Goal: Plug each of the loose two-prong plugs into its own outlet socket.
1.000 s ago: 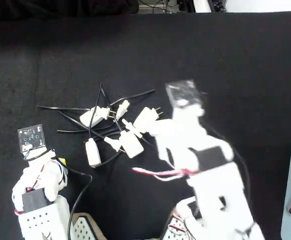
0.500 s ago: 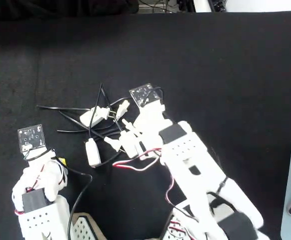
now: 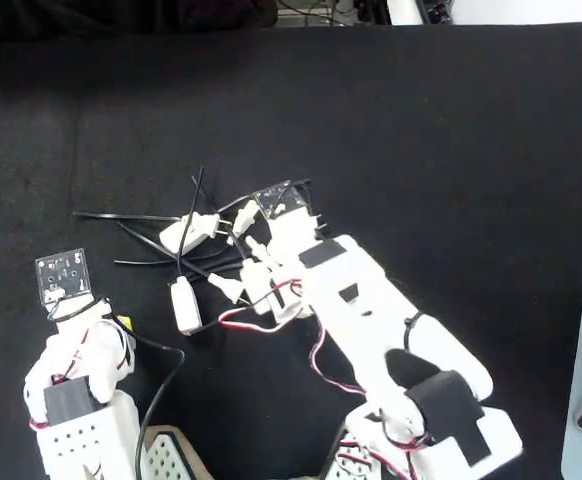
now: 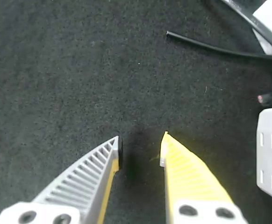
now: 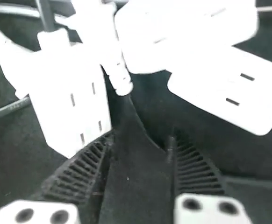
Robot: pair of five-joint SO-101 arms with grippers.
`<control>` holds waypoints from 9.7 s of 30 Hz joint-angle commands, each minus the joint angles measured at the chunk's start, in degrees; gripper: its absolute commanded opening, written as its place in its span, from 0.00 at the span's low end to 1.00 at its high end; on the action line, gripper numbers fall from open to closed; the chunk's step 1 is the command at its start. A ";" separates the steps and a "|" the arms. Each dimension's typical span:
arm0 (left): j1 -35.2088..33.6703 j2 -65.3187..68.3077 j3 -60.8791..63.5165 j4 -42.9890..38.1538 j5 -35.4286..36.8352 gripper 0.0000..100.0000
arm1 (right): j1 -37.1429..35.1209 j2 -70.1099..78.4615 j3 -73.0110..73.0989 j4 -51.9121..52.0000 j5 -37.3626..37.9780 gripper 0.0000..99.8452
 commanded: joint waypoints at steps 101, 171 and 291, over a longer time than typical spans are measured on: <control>-0.57 -0.09 0.22 -0.79 0.44 0.15 | 13.63 -7.78 -24.31 34.46 5.01 0.18; -0.57 -0.09 0.22 -0.79 0.44 0.15 | 9.41 -26.07 6.37 17.14 71.12 0.18; -0.66 -0.09 0.92 -0.88 0.44 0.15 | 32.18 4.26 -27.82 23.91 66.81 0.18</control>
